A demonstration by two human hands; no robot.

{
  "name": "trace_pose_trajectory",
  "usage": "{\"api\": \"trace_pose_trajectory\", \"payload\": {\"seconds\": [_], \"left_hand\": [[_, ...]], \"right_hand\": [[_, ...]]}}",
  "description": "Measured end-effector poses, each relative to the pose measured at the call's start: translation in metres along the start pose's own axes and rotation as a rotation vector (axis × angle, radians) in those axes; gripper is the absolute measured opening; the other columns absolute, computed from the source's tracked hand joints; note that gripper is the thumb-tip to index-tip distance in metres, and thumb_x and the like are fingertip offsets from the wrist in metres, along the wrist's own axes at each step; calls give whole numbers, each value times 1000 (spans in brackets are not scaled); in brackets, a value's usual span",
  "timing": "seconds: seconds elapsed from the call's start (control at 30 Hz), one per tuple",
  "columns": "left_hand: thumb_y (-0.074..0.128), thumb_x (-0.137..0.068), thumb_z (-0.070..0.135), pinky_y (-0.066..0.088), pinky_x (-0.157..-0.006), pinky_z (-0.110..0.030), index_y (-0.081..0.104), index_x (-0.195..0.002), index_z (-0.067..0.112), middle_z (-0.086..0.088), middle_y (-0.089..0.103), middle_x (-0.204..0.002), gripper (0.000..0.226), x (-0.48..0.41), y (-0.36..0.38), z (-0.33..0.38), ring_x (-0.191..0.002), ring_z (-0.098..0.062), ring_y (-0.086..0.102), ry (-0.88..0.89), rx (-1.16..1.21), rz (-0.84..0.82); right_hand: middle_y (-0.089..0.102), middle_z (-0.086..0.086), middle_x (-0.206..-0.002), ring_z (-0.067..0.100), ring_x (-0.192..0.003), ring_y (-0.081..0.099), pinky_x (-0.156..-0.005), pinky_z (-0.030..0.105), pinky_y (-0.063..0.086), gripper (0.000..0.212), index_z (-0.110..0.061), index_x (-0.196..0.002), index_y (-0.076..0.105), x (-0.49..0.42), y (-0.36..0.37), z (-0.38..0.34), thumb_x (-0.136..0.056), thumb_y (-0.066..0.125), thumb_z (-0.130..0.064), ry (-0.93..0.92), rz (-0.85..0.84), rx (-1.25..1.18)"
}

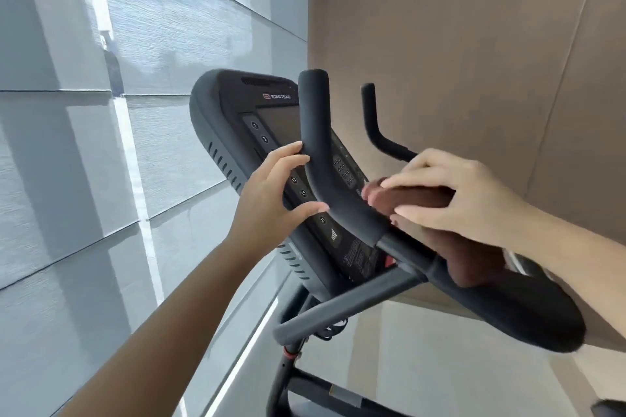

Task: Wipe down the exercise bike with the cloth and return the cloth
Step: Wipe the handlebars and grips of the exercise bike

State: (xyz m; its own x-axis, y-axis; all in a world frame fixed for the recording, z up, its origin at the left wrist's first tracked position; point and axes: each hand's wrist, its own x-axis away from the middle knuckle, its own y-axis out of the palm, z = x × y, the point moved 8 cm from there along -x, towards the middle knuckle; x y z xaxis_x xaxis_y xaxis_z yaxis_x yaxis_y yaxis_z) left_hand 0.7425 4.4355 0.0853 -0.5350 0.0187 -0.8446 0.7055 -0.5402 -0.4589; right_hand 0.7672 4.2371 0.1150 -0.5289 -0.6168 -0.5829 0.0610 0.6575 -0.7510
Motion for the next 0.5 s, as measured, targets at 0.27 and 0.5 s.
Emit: {"api": "trace_pose_trajectory", "payload": {"seconds": [0.27, 0.5], "left_hand": [[65, -69, 46, 25, -103, -14, 48, -128, 10, 5, 38, -142, 71, -7, -1, -11, -127, -5, 36, 131, 166, -63], [72, -70, 38, 29, -108, -41, 51, -127, 8, -2, 44, -139, 68, -6, 6, -45, -131, -20, 38, 246, 146, -120]], "right_hand": [[55, 3, -103, 9, -96, 55, -90, 11, 39, 28, -19, -106, 67, -98, 4, -49, -79, 67, -12, 35, 686, -134], [55, -5, -94, 5, -91, 56, -86, 21, 45, 32, -32, -104, 69, -46, 46, -49, -75, 73, -19, 68, 212, 231]]}}
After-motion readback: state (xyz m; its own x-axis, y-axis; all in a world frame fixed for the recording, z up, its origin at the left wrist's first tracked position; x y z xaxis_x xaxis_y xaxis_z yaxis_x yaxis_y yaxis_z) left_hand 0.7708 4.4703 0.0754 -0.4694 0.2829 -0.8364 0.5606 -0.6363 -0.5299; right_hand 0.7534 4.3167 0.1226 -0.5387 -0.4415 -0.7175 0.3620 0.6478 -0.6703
